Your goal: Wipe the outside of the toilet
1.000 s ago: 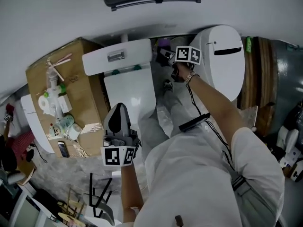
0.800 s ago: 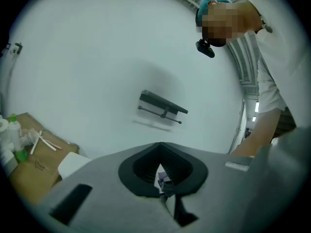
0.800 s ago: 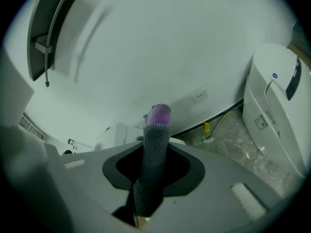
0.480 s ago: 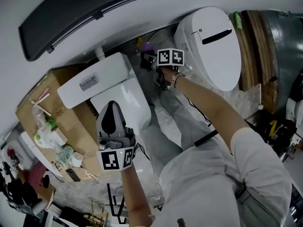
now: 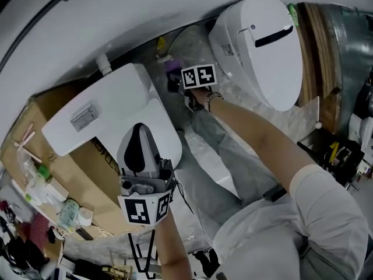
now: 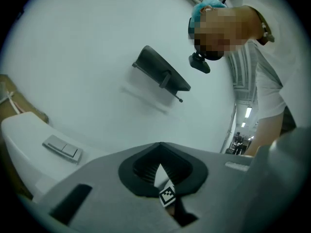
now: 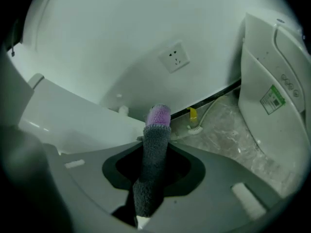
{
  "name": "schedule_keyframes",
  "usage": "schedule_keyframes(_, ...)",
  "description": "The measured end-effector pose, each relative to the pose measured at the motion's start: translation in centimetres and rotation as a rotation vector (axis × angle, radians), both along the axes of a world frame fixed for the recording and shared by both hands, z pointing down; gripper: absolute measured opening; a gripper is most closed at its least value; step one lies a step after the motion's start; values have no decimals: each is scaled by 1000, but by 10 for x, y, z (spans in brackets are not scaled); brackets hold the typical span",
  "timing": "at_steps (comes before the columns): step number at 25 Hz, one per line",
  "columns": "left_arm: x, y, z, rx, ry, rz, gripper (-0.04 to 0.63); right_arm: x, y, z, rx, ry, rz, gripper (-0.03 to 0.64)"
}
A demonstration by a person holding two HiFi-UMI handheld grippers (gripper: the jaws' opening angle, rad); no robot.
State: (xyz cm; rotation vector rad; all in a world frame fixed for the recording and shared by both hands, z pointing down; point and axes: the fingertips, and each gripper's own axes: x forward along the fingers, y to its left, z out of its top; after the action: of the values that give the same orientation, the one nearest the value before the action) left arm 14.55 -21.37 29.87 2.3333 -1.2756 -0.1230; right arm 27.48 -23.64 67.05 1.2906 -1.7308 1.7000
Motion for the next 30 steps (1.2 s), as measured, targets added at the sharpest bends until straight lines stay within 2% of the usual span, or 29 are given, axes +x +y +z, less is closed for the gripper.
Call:
schedule_keyframes(6, -14, 5, 39, 1, 13, -71, 5, -30, -26, 49, 75, -40, -72, 104)
schedule_keyframes(13, -8, 19, 69, -15, 37, -62, 5, -52, -46, 87, 85, -32, -124, 104)
schedule_keyframes(20, -11, 25, 66, -6, 57, -95, 5, -76, -54, 88, 70, -74, -193, 103)
schedule_keyframes(30, -28, 28, 55, 4, 32, -121, 5, -85, -59, 59, 86, -156, -174, 101)
